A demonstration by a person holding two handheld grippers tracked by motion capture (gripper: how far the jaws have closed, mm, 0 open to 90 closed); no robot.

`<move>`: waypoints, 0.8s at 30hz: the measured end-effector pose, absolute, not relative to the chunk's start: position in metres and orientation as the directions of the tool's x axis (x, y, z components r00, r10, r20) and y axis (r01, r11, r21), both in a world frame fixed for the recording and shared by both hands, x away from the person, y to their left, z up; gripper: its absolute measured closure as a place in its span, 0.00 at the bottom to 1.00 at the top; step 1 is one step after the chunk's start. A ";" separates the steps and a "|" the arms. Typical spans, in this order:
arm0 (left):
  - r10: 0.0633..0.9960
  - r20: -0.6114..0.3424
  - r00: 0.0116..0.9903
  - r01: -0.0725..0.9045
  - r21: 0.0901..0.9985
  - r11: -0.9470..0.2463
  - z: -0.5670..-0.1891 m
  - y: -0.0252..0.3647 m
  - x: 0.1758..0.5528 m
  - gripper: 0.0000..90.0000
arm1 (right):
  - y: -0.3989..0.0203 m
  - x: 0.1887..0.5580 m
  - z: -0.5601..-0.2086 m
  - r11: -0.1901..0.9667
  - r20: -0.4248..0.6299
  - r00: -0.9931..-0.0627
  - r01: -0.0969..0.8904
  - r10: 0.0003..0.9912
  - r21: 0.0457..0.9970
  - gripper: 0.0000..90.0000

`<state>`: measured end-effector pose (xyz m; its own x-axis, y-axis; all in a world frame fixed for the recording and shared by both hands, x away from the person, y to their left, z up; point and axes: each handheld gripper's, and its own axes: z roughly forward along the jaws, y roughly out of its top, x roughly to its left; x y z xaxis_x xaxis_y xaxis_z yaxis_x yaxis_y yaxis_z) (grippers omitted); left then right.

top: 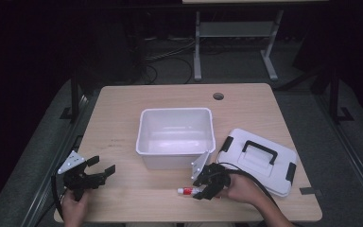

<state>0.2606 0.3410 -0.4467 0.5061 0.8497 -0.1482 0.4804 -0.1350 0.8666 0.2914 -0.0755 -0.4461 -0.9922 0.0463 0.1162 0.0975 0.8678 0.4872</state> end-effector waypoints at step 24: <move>0.850 -0.148 0.506 0.478 0.868 -0.133 -0.446 0.342 0.260 0.17 | -0.078 0.292 -0.443 0.876 0.087 -0.996 0.068 0.030 0.478 0.79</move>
<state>0.2604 0.3418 -0.4459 0.5062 0.8496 -0.1484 0.4781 -0.1333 0.8681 0.2917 -0.0780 -0.4429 -0.9958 0.0304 0.0868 0.0684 0.8759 0.4776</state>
